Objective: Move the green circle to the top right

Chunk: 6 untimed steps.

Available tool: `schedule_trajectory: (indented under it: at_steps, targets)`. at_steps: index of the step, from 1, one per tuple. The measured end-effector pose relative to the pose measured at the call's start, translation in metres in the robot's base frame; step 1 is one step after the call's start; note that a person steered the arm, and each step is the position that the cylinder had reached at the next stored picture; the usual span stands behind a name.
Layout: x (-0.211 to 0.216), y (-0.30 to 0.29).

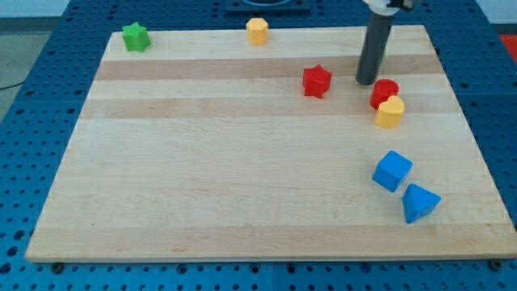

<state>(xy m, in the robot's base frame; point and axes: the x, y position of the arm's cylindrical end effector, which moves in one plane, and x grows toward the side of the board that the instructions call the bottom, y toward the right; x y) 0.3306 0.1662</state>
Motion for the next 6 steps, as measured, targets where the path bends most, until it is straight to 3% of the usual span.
schedule_trajectory:
  at_steps: [6]
  targets:
    - [-0.079,0.012]
